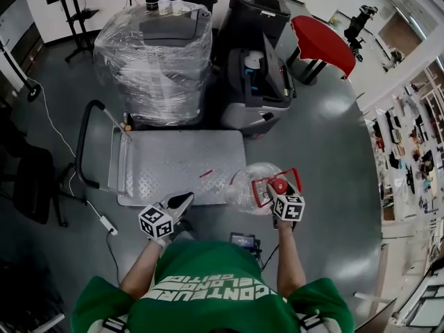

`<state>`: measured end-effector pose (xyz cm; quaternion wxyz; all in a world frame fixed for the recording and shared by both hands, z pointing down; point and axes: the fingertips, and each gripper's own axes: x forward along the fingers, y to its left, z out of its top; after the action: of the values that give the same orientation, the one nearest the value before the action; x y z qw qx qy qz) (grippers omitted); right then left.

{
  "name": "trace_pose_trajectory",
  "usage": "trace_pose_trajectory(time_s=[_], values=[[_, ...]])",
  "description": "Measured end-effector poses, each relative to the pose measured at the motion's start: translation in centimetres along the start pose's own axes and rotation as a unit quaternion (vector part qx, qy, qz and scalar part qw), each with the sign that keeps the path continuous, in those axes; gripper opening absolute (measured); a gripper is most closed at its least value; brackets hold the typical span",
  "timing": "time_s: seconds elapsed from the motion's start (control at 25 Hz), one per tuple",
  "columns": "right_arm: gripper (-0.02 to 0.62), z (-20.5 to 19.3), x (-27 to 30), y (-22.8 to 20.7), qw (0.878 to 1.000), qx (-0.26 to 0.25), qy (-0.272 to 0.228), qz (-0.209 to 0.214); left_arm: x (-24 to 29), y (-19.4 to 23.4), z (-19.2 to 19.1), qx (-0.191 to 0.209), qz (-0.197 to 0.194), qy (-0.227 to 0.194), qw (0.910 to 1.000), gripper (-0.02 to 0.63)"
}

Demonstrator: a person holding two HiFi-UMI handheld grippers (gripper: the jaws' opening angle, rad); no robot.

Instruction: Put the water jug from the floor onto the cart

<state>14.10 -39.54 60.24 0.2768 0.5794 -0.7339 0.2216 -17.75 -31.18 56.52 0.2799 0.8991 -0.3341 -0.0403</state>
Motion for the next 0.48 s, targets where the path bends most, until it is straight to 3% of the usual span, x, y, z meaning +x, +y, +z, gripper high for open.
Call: trace_pose_trajectory(time_s=[0.48], values=[[0.299,4.1,6.0,3.2,0.998,-0.027,0.000,0.051,-1.1,3.6,0.6,-0.016,0.051,0.002,0.9986,0.009]])
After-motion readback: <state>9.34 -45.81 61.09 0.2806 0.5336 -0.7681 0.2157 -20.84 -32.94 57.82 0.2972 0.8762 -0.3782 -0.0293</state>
